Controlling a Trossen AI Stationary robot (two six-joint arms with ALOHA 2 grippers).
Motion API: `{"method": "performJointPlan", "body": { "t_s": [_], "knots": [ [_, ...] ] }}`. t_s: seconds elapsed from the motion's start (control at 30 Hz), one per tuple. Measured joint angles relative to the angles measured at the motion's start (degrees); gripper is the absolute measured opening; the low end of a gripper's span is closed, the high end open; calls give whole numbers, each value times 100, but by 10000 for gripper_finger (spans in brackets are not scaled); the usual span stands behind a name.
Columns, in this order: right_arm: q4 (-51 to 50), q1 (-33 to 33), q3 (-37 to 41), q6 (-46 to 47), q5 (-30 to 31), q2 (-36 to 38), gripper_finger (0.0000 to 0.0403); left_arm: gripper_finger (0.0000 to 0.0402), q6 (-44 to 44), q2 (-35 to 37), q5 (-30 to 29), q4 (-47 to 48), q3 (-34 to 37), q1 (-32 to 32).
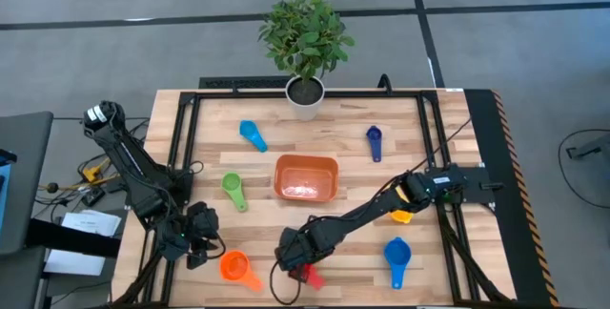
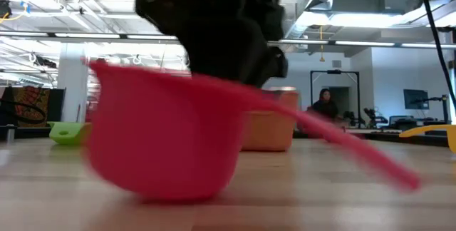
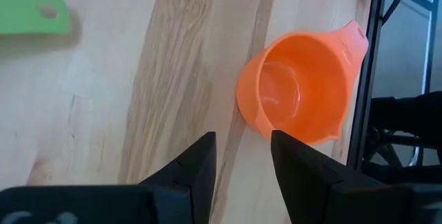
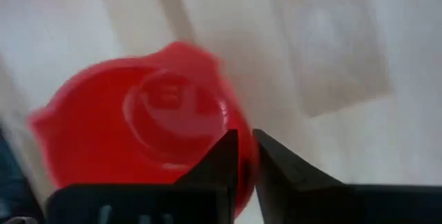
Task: Nest measuring cups in basket
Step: Stack the red measuring cup on top of the orange measuring cup
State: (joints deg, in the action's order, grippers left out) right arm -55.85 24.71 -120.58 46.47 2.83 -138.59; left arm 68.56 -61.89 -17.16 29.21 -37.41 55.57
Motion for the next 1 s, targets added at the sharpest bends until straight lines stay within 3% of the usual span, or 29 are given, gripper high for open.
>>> {"method": "performJointPlan", "body": {
  "t_s": [0.17, 0.37, 0.6, 0.73, 1.0],
  "knots": [
    [378, -5, -192, 397, -12, 1, 11, 128, 127, 3, 155, 75, 0, 0],
    [1312, -81, -356, 875, -13, 12, 33, 128, 246, 4, 306, 461, -110, 0],
    [2883, -274, -356, 967, -11, 6, 9, 128, 248, 7, 526, 1061, -410, 0],
    [3539, -431, -354, 1049, 11, -46, 22, 128, 246, 9, 524, 1185, -537, 0],
    [4553, -623, -358, 575, 1, -307, 17, 128, 307, 9, 504, 1234, -568, 0]
  ]
}}
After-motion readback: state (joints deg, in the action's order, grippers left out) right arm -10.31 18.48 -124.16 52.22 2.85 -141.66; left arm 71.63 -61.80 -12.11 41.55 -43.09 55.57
